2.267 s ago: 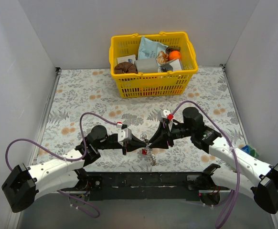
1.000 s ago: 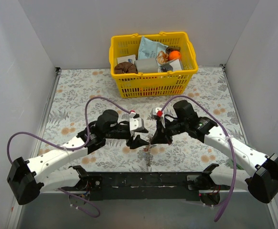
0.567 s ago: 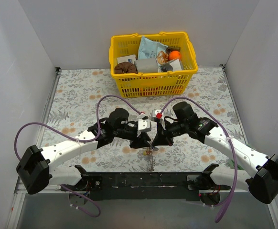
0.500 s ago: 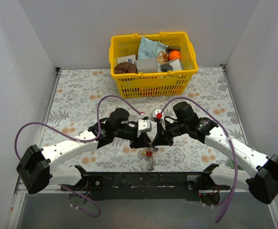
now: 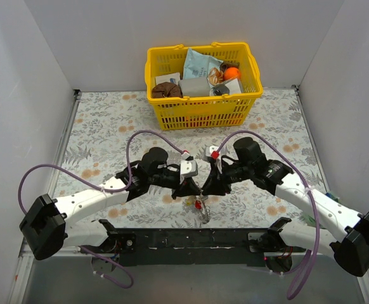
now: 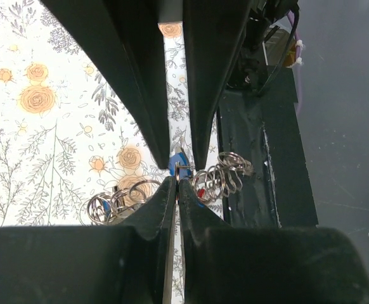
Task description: Put the keys on the keyring
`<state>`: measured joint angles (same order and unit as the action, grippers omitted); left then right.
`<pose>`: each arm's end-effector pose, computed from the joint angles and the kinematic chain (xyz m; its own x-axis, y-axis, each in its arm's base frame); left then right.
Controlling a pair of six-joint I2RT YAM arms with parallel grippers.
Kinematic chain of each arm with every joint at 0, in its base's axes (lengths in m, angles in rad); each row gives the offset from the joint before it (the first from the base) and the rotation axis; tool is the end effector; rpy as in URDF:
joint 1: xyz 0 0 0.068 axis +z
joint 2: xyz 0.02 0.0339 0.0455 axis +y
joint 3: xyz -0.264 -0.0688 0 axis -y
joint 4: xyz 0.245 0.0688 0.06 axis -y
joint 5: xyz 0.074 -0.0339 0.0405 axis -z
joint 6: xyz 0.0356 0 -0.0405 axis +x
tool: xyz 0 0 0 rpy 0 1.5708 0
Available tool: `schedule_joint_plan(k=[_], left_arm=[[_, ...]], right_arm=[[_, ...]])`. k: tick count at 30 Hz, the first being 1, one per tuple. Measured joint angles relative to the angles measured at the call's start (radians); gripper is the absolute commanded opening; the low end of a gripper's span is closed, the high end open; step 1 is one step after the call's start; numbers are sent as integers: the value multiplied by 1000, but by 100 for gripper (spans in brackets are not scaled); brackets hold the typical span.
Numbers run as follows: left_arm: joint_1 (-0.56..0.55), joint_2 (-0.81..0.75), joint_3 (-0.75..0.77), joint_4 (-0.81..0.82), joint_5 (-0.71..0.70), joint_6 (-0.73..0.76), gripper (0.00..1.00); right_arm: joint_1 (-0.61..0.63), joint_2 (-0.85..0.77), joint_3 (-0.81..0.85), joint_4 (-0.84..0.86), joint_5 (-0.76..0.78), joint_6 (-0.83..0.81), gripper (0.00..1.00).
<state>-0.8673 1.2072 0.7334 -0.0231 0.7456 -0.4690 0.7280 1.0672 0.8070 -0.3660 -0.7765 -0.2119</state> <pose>0.1495 -0.2135 0.2541 -0.7027 0.3150 -0.6380 0.7045 0.1826 -0.6858 0.1516 0.1686 0.2814 -0.2387 -0.4138 -0.8785 -0.9705 0.0692 0.2311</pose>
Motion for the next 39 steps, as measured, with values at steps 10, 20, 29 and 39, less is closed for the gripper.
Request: schedule_joint_plan(k=[10, 20, 29, 39], left_arm=[[0, -123, -199, 279, -72, -117, 0], [0, -177, -351, 606, -89, -202, 0], [0, -177, -366, 732, -78, -228, 0], [0, -177, -366, 765, -60, -235, 0]], right_arm=[[-35, -142, -50, 141, 59, 88, 52], [-115, -124, -111, 230, -110, 131, 47], [-118, -96, -117, 265, -243, 130, 46], [-118, -70, -117, 266, -301, 126, 26]])
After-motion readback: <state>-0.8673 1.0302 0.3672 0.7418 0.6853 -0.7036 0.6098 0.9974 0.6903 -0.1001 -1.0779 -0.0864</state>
